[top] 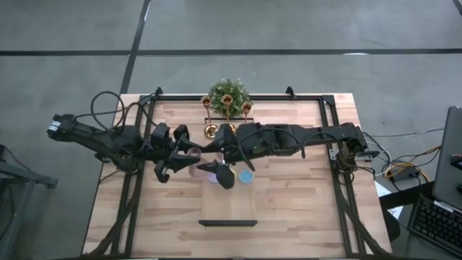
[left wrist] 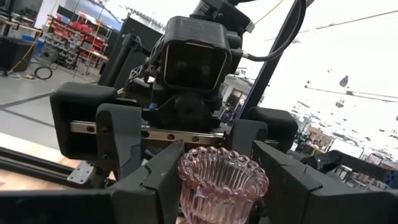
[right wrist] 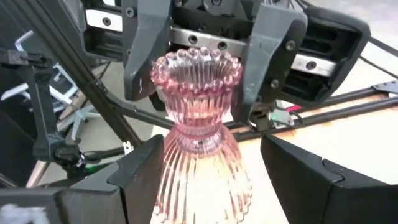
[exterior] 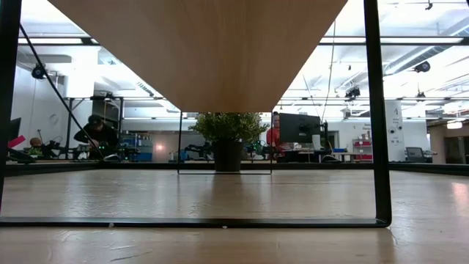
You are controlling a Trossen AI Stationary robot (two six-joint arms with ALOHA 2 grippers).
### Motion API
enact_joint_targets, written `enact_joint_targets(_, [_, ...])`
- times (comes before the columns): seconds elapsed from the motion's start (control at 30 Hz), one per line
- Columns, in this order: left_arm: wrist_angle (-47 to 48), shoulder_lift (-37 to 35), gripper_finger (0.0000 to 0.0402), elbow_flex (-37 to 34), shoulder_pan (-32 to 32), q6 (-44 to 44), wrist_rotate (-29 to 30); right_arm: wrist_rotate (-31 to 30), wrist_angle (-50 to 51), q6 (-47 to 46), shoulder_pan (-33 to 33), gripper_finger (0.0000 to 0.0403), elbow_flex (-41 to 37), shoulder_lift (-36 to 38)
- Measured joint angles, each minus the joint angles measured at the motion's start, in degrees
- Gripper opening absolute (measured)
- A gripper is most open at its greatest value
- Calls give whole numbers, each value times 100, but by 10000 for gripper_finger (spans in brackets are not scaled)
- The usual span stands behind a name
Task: Pick & Place candle stick holders
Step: Put the pink glass candle holder on the shelf aligned with the pink glass candle holders
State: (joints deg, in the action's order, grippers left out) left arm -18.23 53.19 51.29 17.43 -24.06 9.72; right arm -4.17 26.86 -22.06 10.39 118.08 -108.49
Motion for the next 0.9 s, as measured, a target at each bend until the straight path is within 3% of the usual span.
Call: enact_joint_targets(0.9, [515, -63, 179, 0, -9, 205, 420, 169, 1552, -32, 50, 254, 428, 136])
